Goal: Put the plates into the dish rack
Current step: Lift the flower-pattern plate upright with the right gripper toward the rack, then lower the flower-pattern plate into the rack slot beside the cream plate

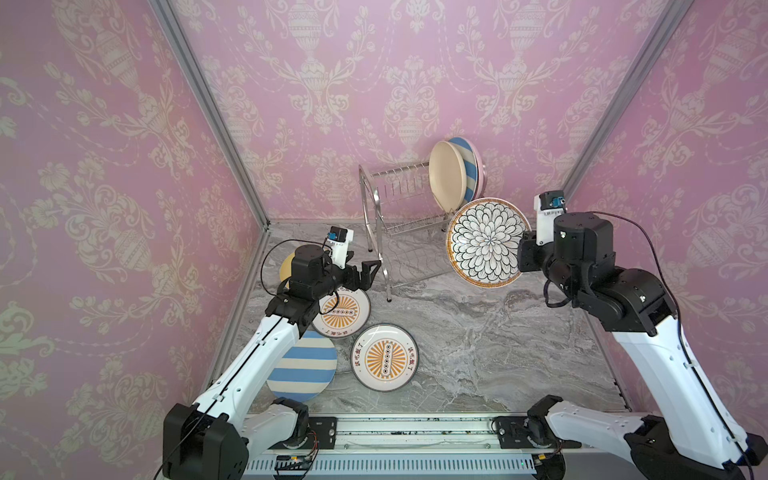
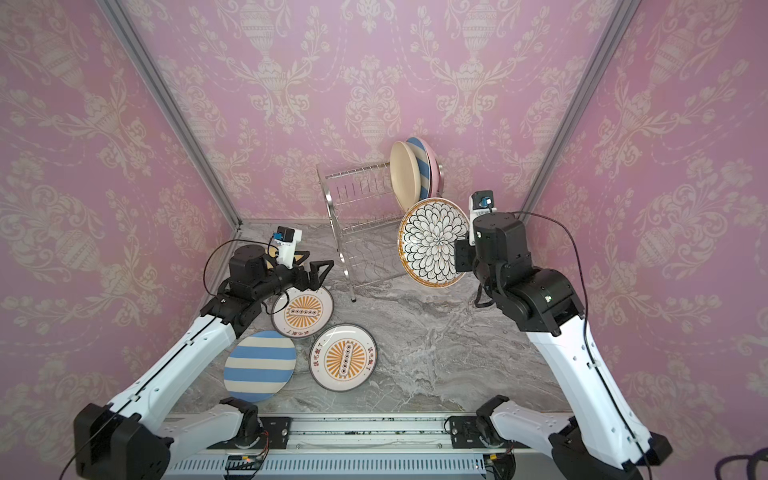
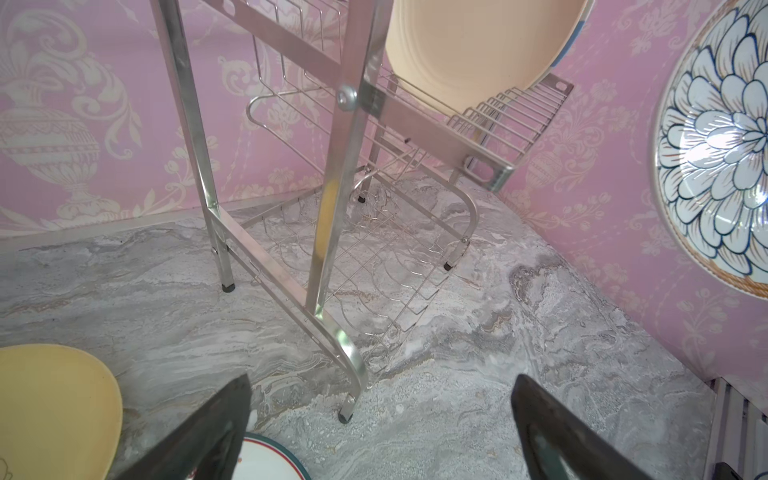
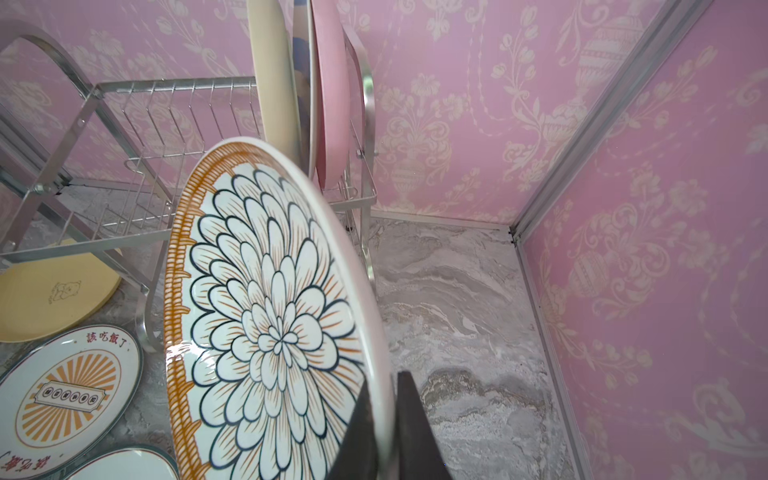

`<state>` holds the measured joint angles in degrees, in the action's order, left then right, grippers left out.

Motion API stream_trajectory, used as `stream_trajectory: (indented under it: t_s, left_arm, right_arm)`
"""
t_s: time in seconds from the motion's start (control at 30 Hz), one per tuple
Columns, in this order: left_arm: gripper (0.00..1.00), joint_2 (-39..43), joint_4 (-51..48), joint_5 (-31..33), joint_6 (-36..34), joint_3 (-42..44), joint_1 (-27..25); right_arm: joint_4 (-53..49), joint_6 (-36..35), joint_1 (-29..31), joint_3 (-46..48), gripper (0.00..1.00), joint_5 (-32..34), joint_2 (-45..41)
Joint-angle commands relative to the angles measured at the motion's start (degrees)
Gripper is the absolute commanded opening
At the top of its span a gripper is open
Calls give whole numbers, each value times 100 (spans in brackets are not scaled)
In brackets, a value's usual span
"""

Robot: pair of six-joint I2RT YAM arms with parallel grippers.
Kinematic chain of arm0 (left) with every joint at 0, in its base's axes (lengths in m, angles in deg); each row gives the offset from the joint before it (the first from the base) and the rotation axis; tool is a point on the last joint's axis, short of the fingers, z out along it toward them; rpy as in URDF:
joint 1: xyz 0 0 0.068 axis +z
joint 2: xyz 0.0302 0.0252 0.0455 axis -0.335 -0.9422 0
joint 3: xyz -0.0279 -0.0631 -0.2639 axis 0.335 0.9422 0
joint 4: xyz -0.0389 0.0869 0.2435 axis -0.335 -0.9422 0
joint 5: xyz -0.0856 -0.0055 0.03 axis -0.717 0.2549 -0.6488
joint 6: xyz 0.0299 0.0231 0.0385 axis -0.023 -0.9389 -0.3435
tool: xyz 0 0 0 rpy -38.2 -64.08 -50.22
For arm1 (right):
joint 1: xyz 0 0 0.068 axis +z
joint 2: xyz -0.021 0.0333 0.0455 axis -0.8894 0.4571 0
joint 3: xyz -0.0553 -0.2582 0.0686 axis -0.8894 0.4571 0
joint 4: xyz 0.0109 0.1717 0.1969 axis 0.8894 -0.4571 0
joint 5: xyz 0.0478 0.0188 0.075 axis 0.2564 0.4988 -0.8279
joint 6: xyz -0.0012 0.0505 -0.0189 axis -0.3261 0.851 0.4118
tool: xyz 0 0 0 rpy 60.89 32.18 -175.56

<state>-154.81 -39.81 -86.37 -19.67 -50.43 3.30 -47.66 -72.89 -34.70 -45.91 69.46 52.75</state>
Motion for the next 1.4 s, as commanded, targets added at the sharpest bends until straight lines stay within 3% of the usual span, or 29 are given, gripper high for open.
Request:
stream_trajectory:
  t_s: [0.0,0.2,0.43,0.7,0.83,1.0,1.13,1.37]
  left_arm:
    - [99,-367,407,-39,-158,-285,62]
    - [99,-963,972,-235,-322,-682,71]
    - [99,-1420,1110,-548,-294,-957,76]
    - [99,-1028,834,-630,-4,-670,111]
    - [99,-669,824,-698,388,-305,189]
    - [99,-440,856,-867,759,-23,340]
    - [99,-403,792,-1039,842,8,429]
    - [99,-348,846,-1192,831,113,587]
  right_arm:
    - [1152,-238,-10,-879,0,-374,438]
    - [1645,-551,65,-1683,0,-310,1120]
    - [2884,-1378,278,-1973,0,436,1669]
    - [3791,-2413,576,-3043,0,1458,2934]
    - [4189,-3180,733,-3544,0,2262,3597]
    - [5491,-4496,970,-3534,0,3112,4129]
    - [6227,-5354,1113,-3676,0,3415,4450]
    - [6529,-6172,1144,-4323,0,3786,5069]
